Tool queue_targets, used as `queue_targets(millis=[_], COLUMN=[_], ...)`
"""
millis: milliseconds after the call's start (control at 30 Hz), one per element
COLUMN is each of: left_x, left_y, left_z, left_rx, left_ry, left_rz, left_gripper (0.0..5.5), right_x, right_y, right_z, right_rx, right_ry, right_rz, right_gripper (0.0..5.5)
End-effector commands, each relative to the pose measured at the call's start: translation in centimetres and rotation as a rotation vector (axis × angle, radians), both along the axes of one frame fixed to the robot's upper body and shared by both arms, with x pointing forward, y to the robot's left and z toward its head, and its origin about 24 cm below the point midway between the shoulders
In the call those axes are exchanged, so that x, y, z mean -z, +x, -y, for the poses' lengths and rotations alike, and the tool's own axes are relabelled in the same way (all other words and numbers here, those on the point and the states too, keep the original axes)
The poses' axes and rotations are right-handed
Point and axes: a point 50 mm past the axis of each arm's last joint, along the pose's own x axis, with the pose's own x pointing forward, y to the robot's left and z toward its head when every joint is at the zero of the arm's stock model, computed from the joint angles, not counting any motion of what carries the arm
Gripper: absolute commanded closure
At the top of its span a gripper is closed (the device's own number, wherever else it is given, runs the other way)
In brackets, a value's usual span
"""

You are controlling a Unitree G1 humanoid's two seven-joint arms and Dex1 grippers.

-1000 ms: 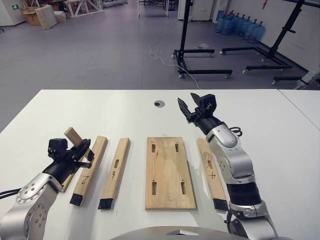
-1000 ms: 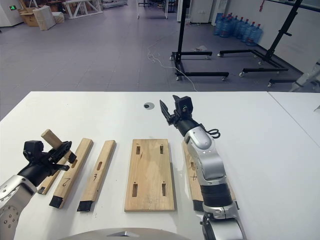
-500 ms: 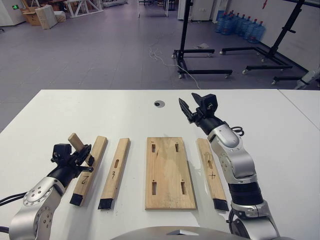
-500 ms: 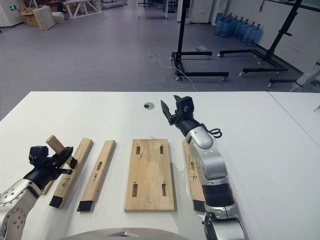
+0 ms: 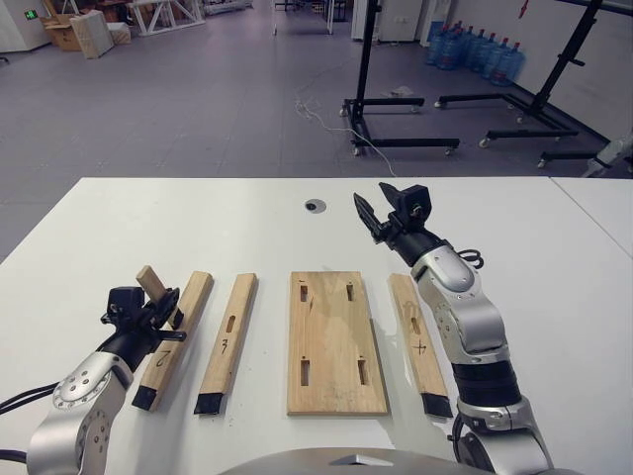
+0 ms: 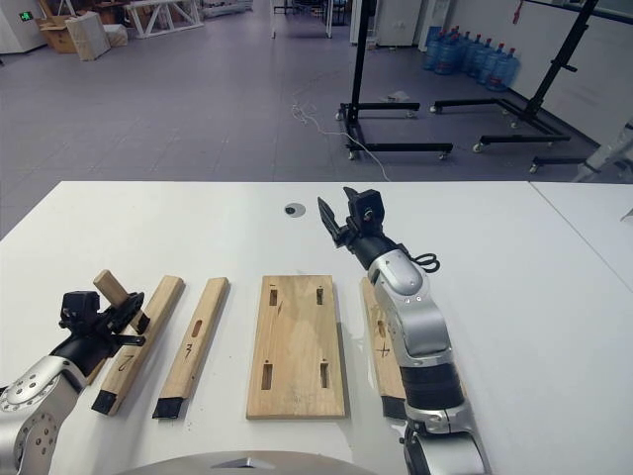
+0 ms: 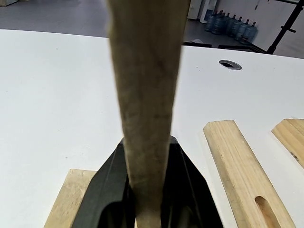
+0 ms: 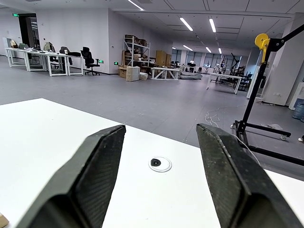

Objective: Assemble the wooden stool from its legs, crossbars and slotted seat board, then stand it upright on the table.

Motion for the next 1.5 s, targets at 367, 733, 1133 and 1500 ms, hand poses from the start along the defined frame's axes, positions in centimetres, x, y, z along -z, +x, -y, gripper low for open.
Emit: queue_targets(millis=[367, 733, 1133, 1500], left_x=[3.3, 0.0, -7.4, -11.4], left_y=[-1.0, 1.4, 3.0, 4.8], left_z=[0.8, 0.1, 0.6, 1.2], left_rx=[-0.005, -0.035, 0.058, 0.105], left_ry=[-0.03, -0.029, -0.062, -0.004], left_rz=[-0.096, 0.023, 0.316, 0.378], left_gripper=[5.11, 3.77, 3.5, 3.5], right_x=[-0.7, -0.8, -0.5, -0.9], right_y=[0.5, 0.7, 0.6, 1.0], right_z=[-0.1, -0.1, -0.3, -0.5], right_rx=[-0.026, -0.016, -0.006, 0.007], right_ry=[-0.037, -0.033, -0.002, 0.023], right_rz=[0.023, 0.035, 0.045, 0.058], right_gripper=[2.76, 2.76, 2.76, 2.76])
